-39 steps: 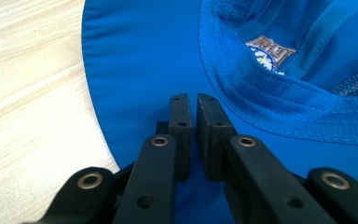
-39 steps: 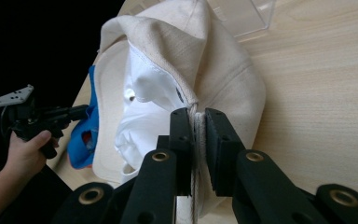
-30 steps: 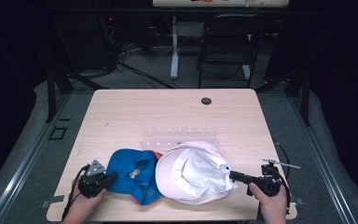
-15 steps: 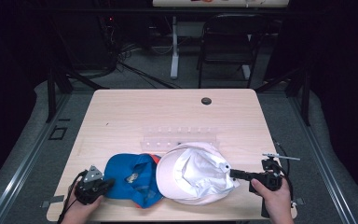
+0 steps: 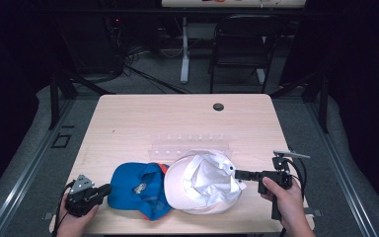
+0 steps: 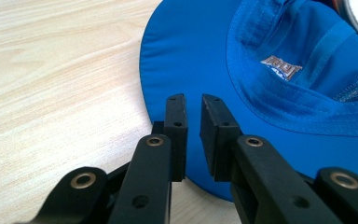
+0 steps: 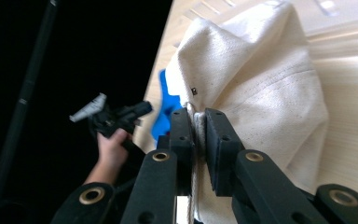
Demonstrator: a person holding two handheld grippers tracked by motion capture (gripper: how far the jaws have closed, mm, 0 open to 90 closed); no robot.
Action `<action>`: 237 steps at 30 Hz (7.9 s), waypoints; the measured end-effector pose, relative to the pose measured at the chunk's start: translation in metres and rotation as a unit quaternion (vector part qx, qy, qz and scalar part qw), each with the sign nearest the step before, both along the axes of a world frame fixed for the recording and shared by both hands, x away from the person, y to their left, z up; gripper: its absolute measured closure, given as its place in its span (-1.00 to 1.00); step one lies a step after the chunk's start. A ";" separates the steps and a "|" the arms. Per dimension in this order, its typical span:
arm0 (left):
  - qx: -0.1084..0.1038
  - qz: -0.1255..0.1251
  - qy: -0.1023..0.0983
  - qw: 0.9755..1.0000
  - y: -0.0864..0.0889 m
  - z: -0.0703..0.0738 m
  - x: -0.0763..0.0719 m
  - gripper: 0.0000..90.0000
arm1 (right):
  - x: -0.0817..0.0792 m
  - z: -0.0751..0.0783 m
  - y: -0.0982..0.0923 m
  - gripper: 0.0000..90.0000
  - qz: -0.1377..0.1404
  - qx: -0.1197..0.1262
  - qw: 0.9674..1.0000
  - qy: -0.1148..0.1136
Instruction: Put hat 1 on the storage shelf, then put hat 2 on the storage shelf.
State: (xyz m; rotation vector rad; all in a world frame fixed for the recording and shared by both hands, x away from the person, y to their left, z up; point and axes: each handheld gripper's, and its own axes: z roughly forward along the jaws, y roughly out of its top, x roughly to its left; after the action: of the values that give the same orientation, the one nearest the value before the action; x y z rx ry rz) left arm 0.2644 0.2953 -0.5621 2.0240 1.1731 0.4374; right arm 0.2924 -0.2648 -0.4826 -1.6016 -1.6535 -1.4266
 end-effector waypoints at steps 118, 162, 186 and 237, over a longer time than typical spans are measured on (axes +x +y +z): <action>-0.013 -0.182 -0.090 0.979 -0.146 0.080 0.088 0.89 | 0.126 0.140 0.140 0.82 -0.029 0.157 0.987 -0.002; -0.040 -0.088 -0.033 0.995 -0.126 0.031 0.085 0.89 | 0.104 0.100 0.121 0.47 -0.047 0.062 0.995 -0.068; -0.030 -0.062 -0.062 0.996 -0.082 0.043 0.050 0.17 | 0.034 0.035 0.096 0.26 -0.046 -0.127 0.974 -0.183; -0.031 0.048 -0.030 0.998 -0.001 0.005 0.014 0.18 | 0.000 -0.074 0.144 0.24 0.060 -0.195 0.966 -0.158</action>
State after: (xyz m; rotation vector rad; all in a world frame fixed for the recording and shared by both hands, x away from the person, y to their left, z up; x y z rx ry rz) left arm 0.2781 0.2947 -0.5571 1.8954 1.2349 0.5006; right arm 0.2927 -0.1212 -0.5571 -1.4879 -2.2949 -1.4124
